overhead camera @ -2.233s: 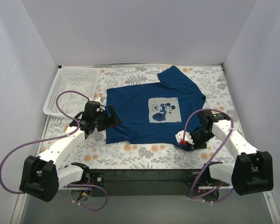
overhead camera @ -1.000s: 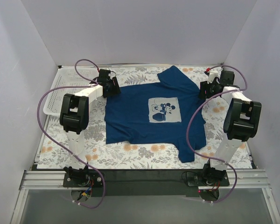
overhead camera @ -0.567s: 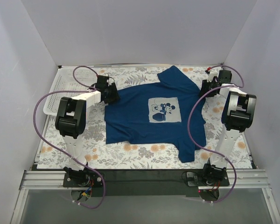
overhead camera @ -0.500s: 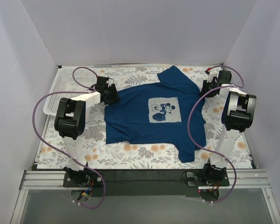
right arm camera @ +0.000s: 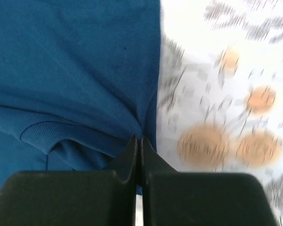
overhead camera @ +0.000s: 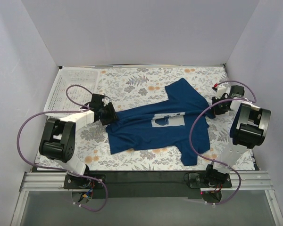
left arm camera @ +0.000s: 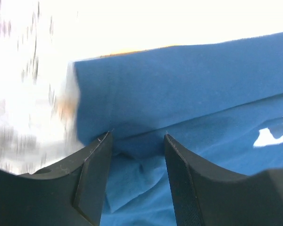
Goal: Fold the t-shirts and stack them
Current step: Flatten the tshirt out
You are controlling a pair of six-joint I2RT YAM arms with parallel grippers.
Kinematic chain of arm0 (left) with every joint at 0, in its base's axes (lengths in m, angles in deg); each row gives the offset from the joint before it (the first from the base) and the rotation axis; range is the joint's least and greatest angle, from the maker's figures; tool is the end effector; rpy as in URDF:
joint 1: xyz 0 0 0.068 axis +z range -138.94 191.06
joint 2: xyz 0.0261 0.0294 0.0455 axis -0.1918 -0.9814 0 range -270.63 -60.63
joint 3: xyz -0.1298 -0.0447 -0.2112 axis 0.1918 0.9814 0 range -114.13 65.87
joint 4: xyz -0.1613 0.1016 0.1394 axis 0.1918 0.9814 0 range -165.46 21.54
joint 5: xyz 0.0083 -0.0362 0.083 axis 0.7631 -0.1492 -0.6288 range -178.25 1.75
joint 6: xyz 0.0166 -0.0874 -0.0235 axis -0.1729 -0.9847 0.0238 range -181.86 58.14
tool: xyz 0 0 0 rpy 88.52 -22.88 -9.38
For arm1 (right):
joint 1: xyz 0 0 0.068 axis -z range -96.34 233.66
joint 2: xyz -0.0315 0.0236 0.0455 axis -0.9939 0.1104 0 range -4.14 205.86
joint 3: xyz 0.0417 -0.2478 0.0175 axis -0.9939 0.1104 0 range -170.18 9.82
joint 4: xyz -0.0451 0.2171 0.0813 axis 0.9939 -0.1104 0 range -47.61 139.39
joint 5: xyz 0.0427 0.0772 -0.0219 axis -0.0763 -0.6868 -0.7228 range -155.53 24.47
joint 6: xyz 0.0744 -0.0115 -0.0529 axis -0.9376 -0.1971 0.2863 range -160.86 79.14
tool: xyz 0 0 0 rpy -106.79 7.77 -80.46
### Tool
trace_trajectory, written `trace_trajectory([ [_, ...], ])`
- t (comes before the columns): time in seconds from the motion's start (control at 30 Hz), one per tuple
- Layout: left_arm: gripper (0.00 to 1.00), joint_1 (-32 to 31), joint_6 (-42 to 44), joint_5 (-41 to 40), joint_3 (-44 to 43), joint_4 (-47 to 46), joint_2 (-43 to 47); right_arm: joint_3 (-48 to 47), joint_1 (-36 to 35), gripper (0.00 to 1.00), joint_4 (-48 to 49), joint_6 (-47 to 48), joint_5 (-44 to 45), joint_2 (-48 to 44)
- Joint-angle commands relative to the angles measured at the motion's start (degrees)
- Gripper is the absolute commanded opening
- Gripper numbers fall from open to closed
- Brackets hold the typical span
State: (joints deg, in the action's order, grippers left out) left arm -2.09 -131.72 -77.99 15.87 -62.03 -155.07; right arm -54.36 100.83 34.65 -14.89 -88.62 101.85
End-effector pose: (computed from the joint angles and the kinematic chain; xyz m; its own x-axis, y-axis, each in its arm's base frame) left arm 0.3071 -0.0869 0.1139 -0.5807 -0.8131 -0.0415 -0.6654 0.5033 -0.5512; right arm 0.3648 -0.0788 0.1208 -0.7451 -0.1914 -0.6389 -0.2907 0.9554 0.0528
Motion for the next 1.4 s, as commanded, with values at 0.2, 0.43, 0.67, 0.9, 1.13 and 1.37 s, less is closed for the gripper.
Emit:
trace_trajectory([
  [0.2, 0.56, -1.97, -0.10, 0.82, 0.44, 6.61, 17.24, 6.00, 1.29, 0.27, -6.18, 12.96, -1.86, -13.78],
  [0.43, 0.64, -1.36, 6.32, -6.48, -9.06, 9.59, 12.37, -3.13, 0.85, 0.57, -6.18, 7.08, -9.95, -13.28],
  [0.67, 0.45, -1.18, 6.85, -11.82, -13.72, 13.37, 1.37, -11.31, -4.24, 0.57, -6.44, 1.63, -15.49, -5.81],
  [0.9, 0.45, -1.18, 5.62, -15.71, -10.73, 13.46, 1.36, -19.22, -6.62, 0.57, -6.35, -1.98, -14.96, 2.80],
  [1.13, 0.44, -1.18, 5.00, -13.43, -11.70, 13.03, -3.21, -23.35, -8.03, 0.57, -6.26, -4.70, -15.05, 6.33],
  [1.37, 0.37, -1.18, 5.00, -11.41, -10.74, 11.01, -5.67, -26.43, -8.20, 0.57, -6.44, -5.85, -15.05, 8.35],
])
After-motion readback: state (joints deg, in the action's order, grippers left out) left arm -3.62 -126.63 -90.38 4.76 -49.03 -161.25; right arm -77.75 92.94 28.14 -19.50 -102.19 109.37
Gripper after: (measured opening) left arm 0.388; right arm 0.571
